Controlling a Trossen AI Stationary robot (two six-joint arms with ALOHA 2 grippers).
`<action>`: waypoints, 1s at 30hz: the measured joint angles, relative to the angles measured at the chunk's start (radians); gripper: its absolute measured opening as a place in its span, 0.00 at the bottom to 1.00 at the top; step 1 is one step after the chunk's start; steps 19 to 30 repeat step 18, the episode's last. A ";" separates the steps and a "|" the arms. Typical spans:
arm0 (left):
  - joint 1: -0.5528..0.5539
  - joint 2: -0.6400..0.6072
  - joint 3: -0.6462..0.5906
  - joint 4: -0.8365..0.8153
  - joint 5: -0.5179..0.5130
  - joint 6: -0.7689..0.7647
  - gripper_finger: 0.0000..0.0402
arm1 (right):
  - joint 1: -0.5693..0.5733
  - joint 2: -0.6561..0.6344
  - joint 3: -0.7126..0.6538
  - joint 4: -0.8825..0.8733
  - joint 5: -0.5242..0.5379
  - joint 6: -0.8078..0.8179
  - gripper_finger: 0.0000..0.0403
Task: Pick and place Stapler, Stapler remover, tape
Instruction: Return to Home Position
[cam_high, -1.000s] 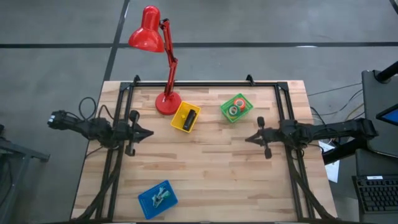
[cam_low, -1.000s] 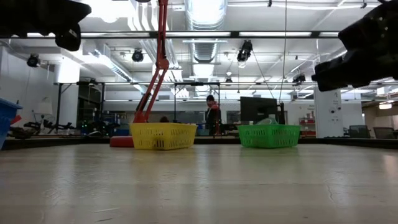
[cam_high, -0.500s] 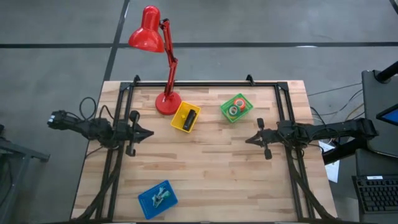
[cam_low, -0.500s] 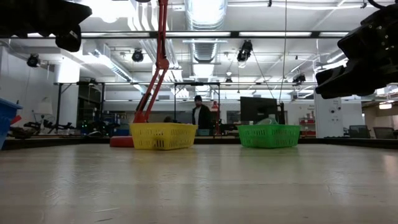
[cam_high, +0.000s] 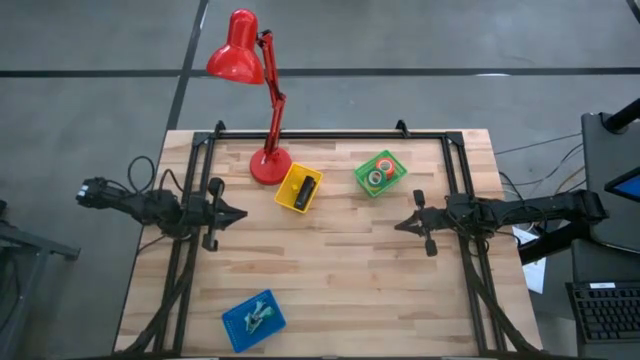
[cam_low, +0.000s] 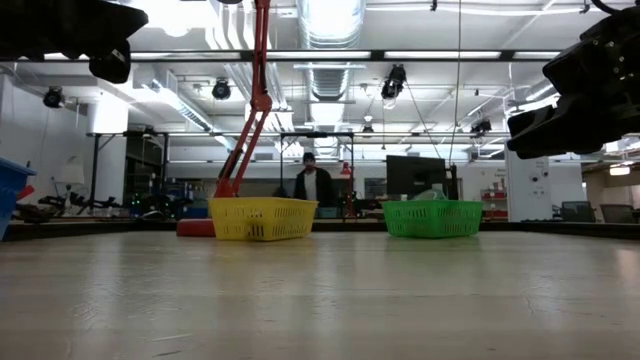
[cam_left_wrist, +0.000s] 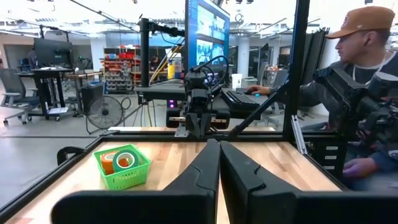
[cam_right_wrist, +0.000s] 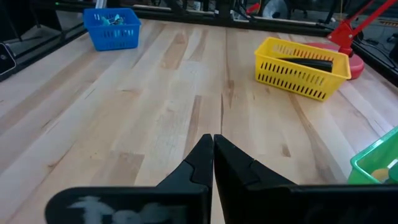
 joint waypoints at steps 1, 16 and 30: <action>0.000 0.000 0.000 0.000 0.000 0.000 0.04 | 0.000 0.000 0.000 0.000 0.000 0.000 0.02; 0.000 0.000 0.000 0.000 0.000 0.000 0.04 | 0.000 0.000 0.000 0.000 0.000 0.000 0.02; 0.000 0.000 0.000 0.000 0.000 0.000 0.04 | 0.000 0.000 0.000 0.000 0.000 0.000 0.02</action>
